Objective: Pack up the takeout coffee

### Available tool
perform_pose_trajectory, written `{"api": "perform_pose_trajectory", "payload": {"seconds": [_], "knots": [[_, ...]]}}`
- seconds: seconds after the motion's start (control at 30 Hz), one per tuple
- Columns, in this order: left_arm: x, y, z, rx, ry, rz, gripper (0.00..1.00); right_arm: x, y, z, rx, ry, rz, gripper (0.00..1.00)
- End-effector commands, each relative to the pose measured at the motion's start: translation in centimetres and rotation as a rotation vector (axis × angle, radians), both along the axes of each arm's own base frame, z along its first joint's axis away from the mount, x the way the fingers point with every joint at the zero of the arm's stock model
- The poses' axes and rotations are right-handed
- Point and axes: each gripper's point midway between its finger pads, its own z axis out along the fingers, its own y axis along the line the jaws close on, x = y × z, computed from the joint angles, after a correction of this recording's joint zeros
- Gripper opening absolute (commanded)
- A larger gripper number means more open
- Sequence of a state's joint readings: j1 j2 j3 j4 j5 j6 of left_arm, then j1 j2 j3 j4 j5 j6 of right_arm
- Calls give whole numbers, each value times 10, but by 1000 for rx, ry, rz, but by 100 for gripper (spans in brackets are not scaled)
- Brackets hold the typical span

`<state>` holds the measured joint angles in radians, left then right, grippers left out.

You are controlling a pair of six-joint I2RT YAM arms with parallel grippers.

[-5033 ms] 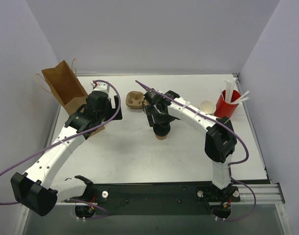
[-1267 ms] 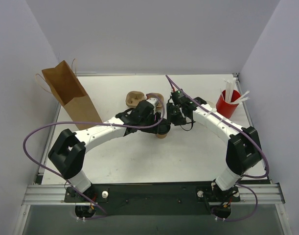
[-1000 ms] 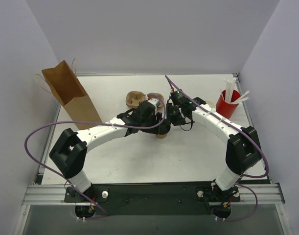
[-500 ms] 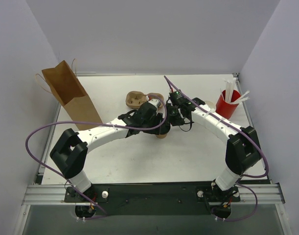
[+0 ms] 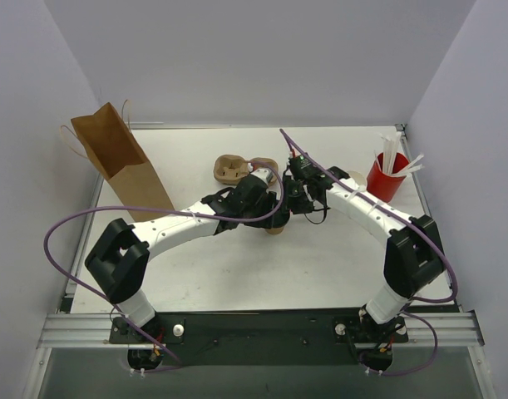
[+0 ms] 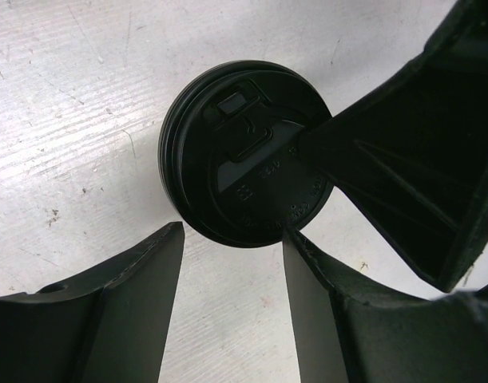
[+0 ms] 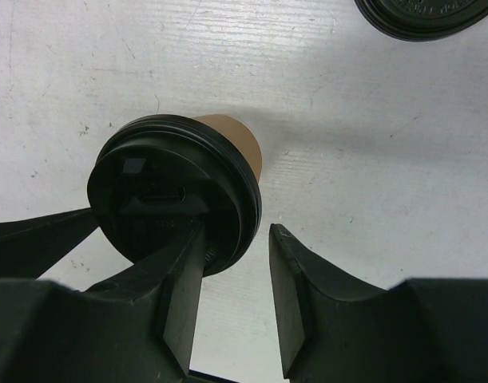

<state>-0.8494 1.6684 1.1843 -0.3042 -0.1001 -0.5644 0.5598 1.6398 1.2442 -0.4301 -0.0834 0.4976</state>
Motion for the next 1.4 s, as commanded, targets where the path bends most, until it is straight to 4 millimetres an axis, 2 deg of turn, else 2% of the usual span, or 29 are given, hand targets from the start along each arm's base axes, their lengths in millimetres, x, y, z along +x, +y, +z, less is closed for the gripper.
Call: {"api": "perform_pose_trajectory", "payload": {"seconds": [0.0, 0.17, 0.3, 0.4, 0.5, 0.67, 0.8, 0.83, 1.1, 1.37], "knots": [[-3, 19, -26, 108, 28, 30, 62, -8, -7, 16, -15, -21, -5, 34], [-1, 17, -18, 91, 12, 24, 62, -11, -14, 24, -13, -48, -36, 34], [4, 9, 4, 51, -28, 8, 63, -10, -21, 31, -13, -78, -68, 33], [7, 3, 19, 26, -49, -12, 63, -6, -31, 28, -36, -85, -108, 31], [4, -1, 29, 0, -56, -39, 63, -2, -30, 24, -25, -84, -110, 31], [-11, -7, 33, -20, -41, -99, 63, 11, -17, 29, 12, -126, -41, 31], [-21, -10, 31, -22, -33, -124, 63, 19, -7, 31, 29, -140, 4, 35], [-21, -12, 32, -29, -34, -123, 63, 20, -5, 26, 27, -129, 10, 36], [-10, -16, 43, -35, -71, -90, 63, 30, 5, 13, 22, -98, 38, 36], [1, -15, 26, 7, -70, -50, 60, 26, 5, 3, 15, -60, 19, 34]]}}
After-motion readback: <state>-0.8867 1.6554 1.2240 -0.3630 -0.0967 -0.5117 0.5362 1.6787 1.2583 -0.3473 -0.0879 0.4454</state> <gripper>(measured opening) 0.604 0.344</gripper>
